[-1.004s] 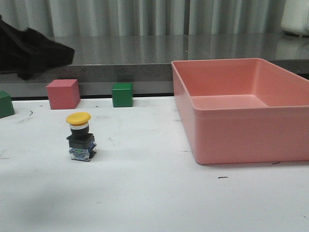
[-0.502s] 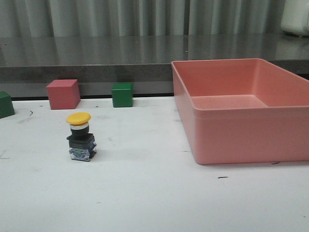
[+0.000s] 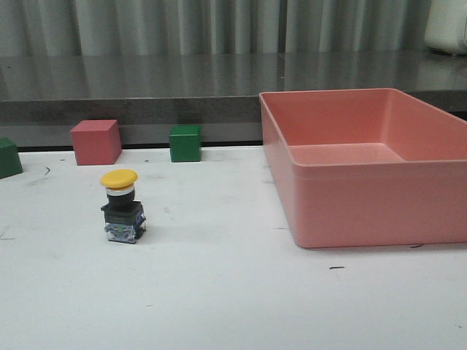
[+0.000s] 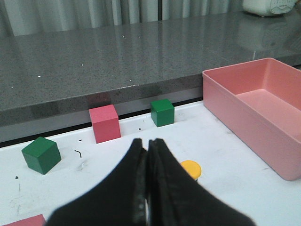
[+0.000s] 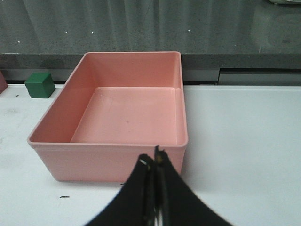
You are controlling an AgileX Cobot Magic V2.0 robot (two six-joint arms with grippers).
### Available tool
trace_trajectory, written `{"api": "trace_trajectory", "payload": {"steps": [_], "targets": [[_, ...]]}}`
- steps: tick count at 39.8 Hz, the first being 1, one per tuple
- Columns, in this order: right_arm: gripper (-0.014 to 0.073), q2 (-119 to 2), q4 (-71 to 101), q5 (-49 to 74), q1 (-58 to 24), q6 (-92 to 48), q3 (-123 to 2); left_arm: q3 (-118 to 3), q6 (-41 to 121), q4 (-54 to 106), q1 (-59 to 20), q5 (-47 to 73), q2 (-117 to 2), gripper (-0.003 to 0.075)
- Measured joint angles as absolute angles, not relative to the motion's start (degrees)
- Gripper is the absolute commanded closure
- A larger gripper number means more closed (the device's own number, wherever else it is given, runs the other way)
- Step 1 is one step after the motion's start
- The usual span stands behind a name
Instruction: Place and stand button with both arms
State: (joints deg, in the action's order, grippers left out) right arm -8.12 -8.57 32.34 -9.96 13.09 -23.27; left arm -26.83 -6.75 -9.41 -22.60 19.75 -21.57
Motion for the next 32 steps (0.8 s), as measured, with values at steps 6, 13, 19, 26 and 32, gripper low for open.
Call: {"api": "trace_trajectory", "payload": {"steps": [6, 13, 19, 26, 32], "targets": [[0.0655, -8.12, -8.57, 32.34, -9.96, 13.09, -23.27, -26.83, -6.75, -9.41, -22.60, 19.75, -21.57, 0.0741], [0.0655, -8.12, -8.57, 32.34, -9.96, 13.09, -23.27, -26.83, -6.75, -9.41, -22.60, 19.75, -21.57, 0.0740], [0.0655, -8.12, -8.57, 32.34, -9.96, 13.09, -23.27, -26.83, -6.84, -9.41, -22.60, 19.75, -21.57, 0.0740], [0.0655, -8.12, -8.57, 32.34, -9.96, 13.09, -23.27, -26.83, -6.84, -9.41, -22.60, 19.75, -21.57, 0.0741], [0.0655, -8.12, -8.57, 32.34, -9.96, 13.09, -23.27, -26.06, -6.84, -6.72, -22.60, 19.51, -20.98, 0.0740]]}}
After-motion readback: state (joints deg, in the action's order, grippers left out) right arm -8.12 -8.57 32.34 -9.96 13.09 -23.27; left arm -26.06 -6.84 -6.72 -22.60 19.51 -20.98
